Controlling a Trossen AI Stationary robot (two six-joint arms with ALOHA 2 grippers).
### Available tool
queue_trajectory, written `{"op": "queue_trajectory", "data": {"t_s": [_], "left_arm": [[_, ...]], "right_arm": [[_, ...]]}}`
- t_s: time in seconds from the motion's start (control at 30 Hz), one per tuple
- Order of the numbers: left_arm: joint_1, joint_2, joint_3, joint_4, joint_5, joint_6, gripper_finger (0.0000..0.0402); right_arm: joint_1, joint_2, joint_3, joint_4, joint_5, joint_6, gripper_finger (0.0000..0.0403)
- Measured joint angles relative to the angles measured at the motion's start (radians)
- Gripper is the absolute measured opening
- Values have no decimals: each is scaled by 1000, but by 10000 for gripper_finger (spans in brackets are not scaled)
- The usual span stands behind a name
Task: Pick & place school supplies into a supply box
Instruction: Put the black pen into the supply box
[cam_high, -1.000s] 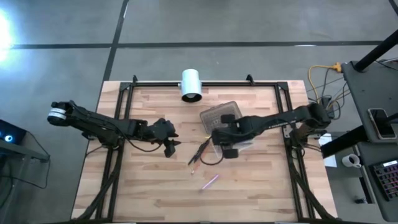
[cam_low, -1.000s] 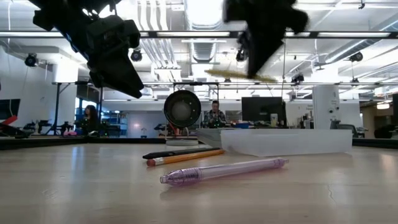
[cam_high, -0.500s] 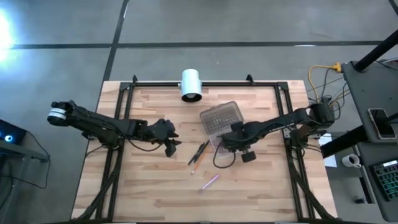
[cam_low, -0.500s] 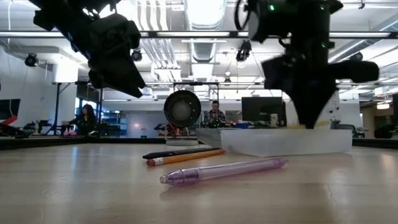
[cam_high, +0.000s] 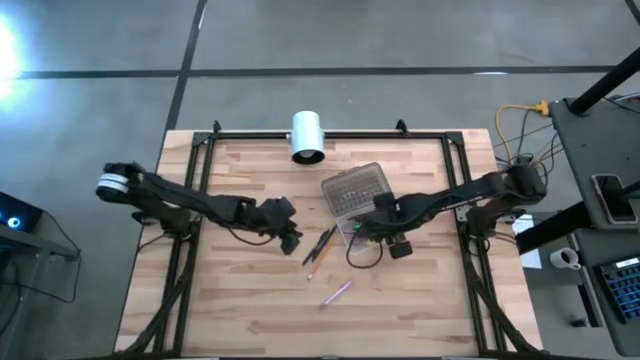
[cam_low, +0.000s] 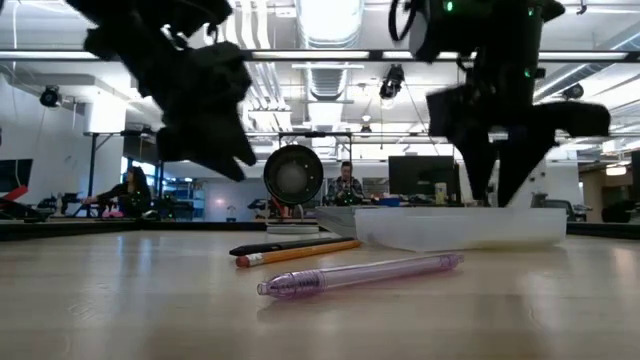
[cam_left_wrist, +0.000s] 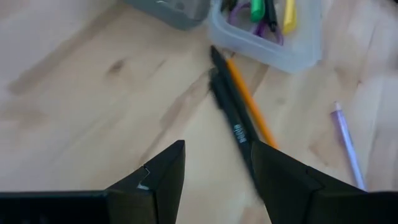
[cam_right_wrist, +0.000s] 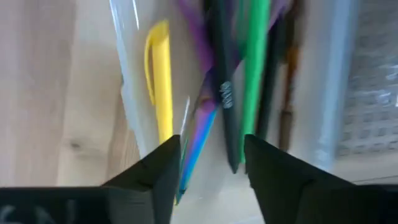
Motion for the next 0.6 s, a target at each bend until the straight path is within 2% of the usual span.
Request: {"op": "queue_trajectory", "data": {"t_s": [0.1,0.3,0.43,0.6], "left_arm": [[0,99,106,-68,10,-18,170],[8,340,380,-384,-1,-34,170],[6,472,511,-435,31,-21,170],[2,536,590,-450,48,-63,170]], "right_arm": [[0,-73,-3,11,2,10,193],[2,-220,-47,17,44,57,216],[2,-278,-96,11,56,83,215],[2,-318,-157,11,55,90,214]]}}
